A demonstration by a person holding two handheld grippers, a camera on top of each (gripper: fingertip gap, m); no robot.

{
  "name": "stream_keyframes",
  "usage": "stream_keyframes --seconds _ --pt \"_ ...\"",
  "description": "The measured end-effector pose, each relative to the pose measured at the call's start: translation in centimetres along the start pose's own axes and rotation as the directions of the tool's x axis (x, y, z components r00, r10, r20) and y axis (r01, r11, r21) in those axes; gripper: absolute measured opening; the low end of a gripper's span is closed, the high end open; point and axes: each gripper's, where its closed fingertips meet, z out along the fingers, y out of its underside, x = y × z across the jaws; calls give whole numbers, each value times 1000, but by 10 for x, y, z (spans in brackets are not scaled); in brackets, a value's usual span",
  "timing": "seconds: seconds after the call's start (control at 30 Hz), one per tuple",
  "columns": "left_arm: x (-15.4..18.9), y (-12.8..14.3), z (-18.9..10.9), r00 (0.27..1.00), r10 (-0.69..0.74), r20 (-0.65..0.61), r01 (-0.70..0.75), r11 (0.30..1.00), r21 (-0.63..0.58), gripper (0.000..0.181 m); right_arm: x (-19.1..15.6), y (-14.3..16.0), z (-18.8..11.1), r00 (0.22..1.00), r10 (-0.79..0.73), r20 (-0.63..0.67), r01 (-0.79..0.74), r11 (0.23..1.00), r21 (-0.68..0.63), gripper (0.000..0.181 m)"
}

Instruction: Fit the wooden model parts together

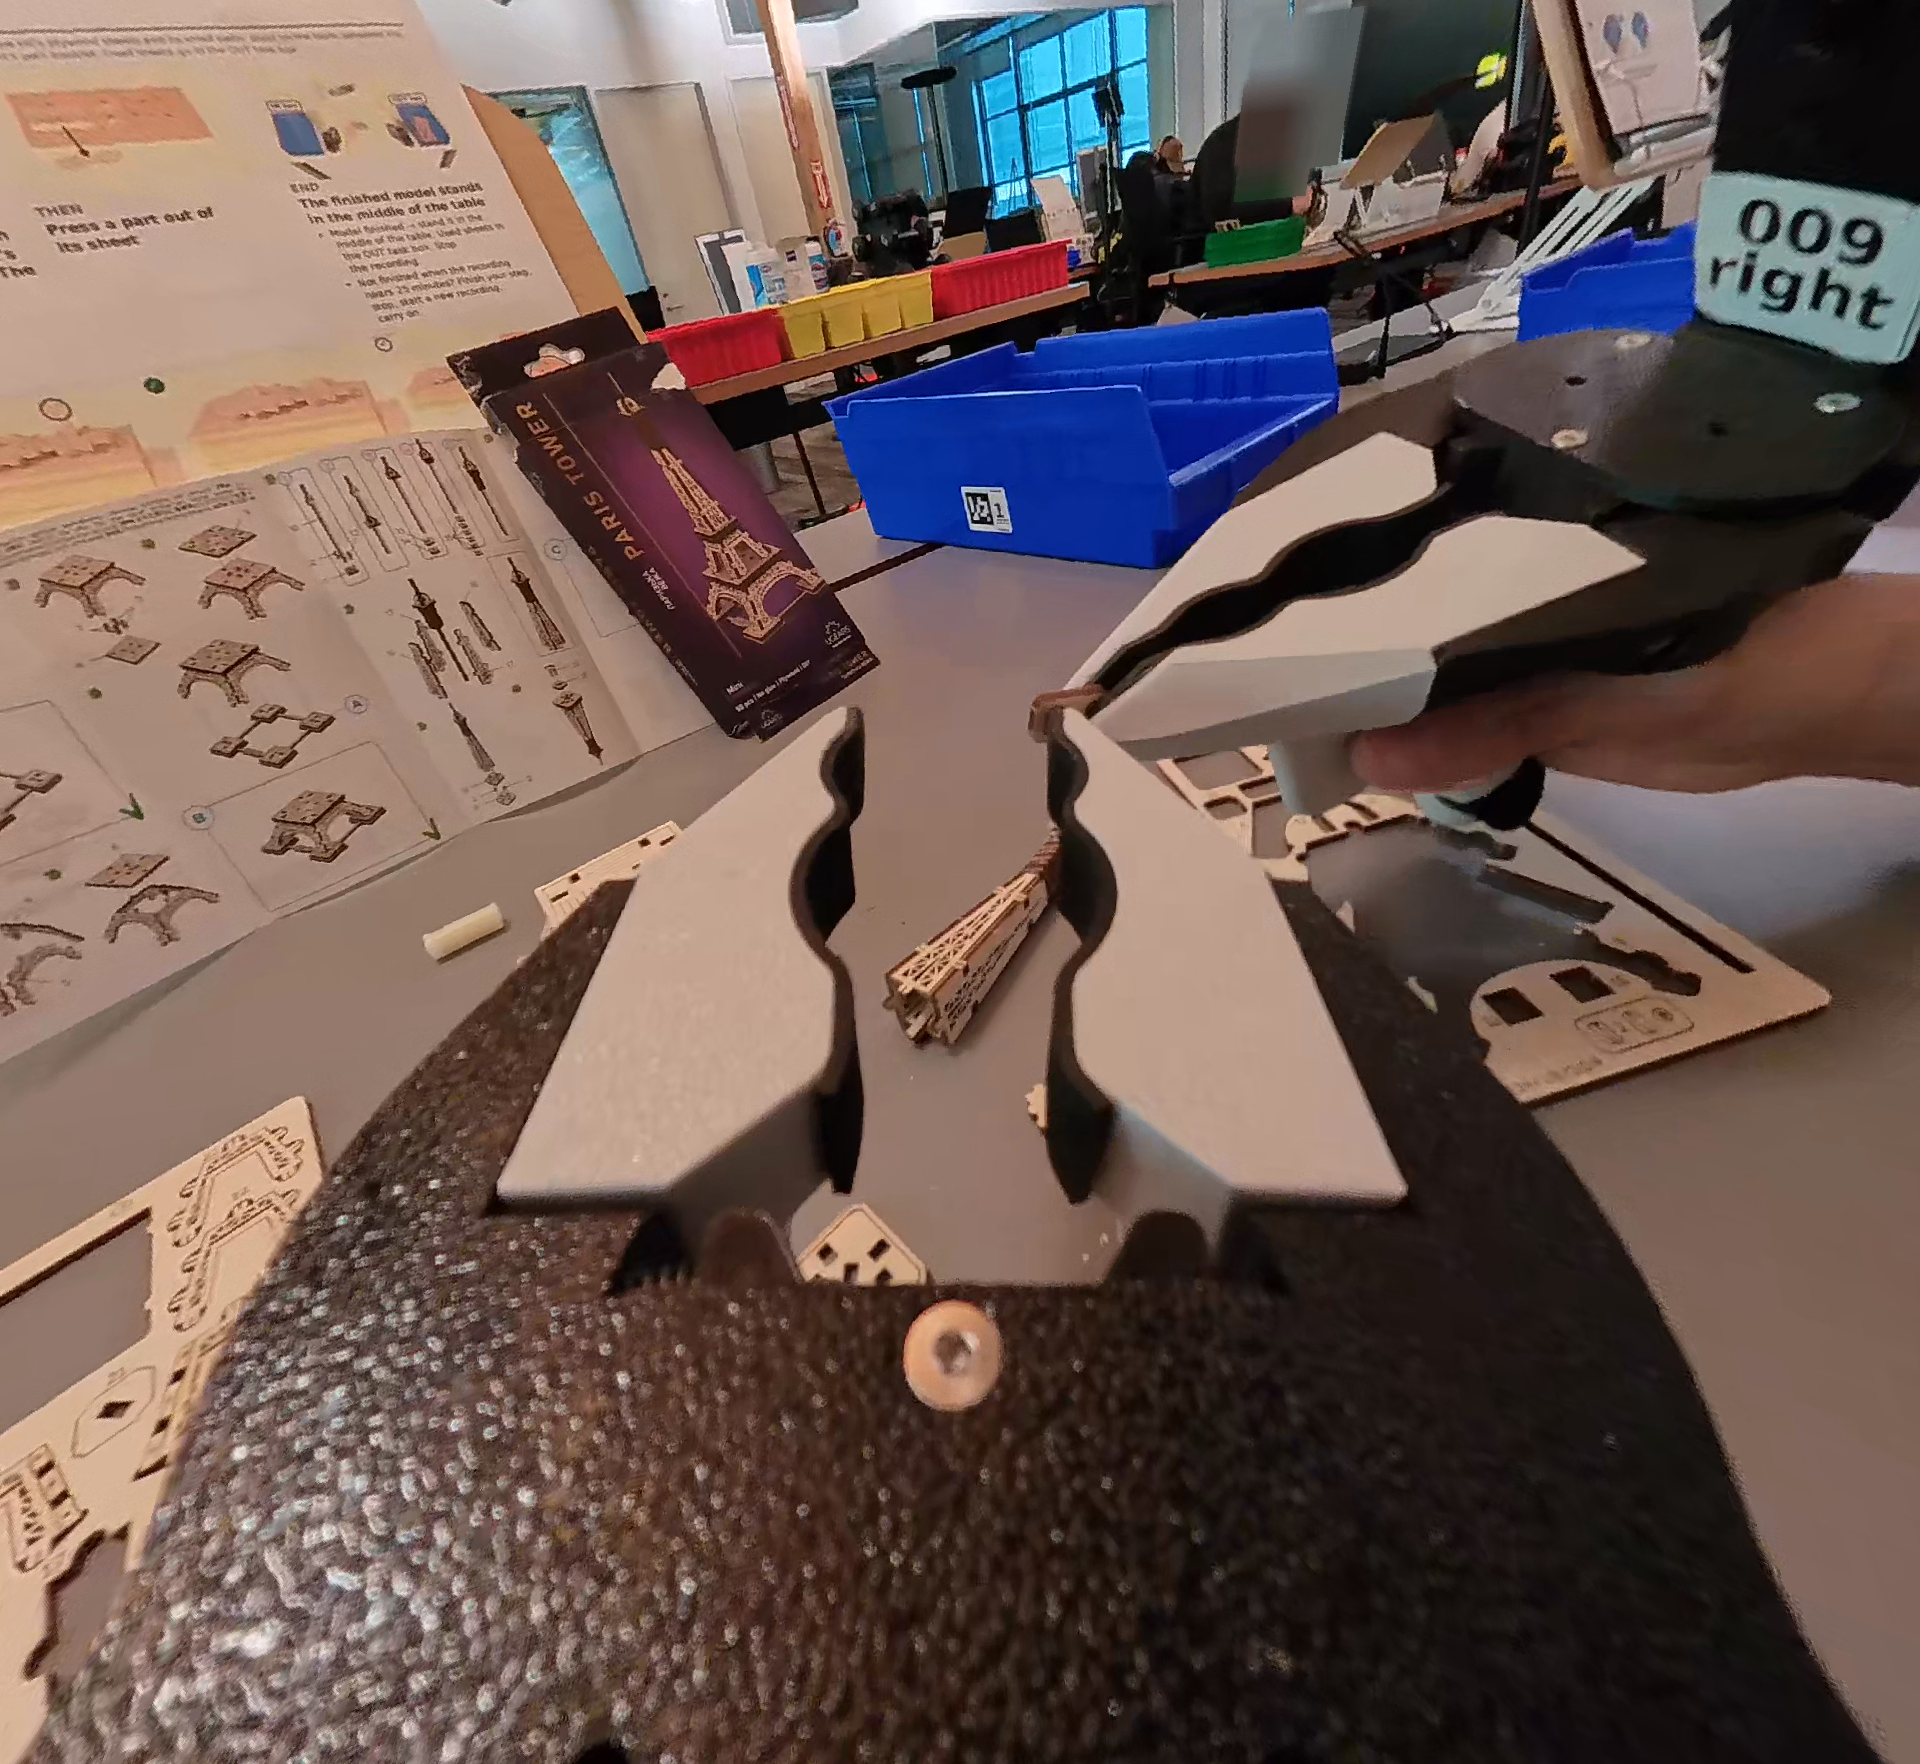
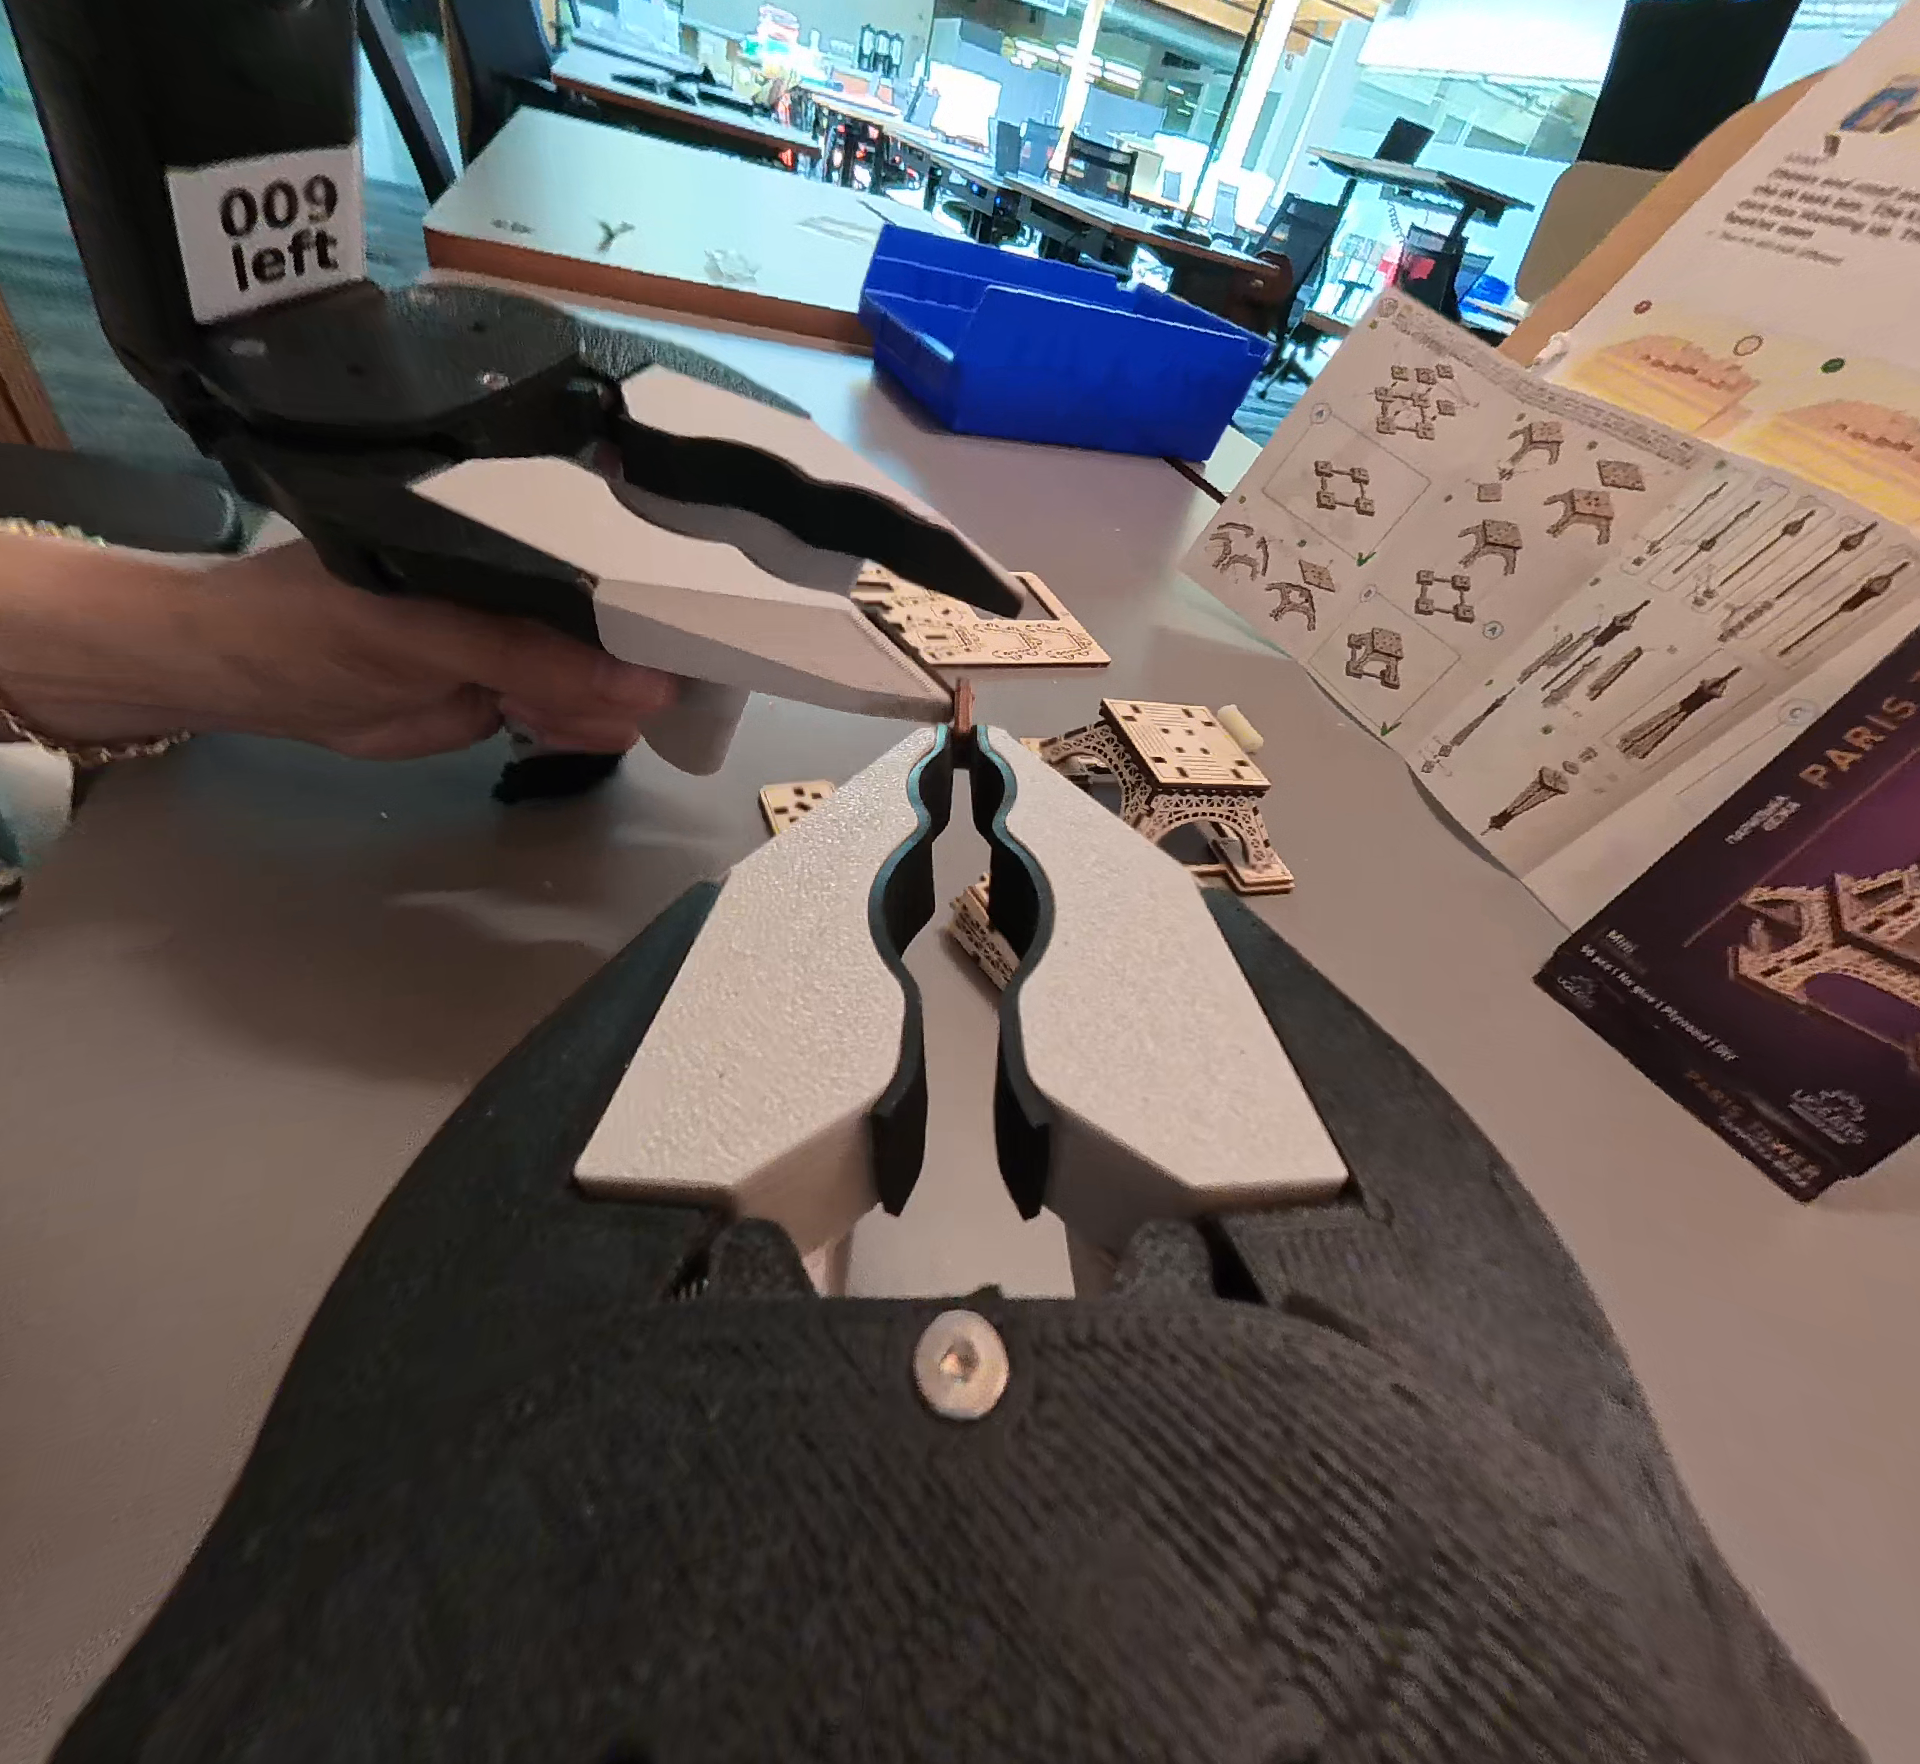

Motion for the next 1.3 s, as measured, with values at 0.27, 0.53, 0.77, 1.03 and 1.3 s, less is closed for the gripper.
stream_keyframes --seconds 0.27,0.53,0.77,1.03,1.3 --pt "-6 2 -2 1000 21 21 -21 1000 -6 48 -5 1 1 992 -127 -14 127 992 -7 0" --pt "1 -6 -6 996 69 -57 -66 996 54 37 -11 -7 1 977 -213 -29 213 977 24 1" --pt "6 -6 -10 986 145 -76 -139 987 86 29 -17 -7 3 922 -381 -65 381 925 -6 0" --pt "8 -9 -16 970 236 -61 -228 967 113 26 -22 -11 4 773 -623 -123 619 782 -69 1" --pt "14 -16 -18 965 237 -115 -221 965 138 20 -24 -18 1 685 -712 -157 710 700 -81 1"
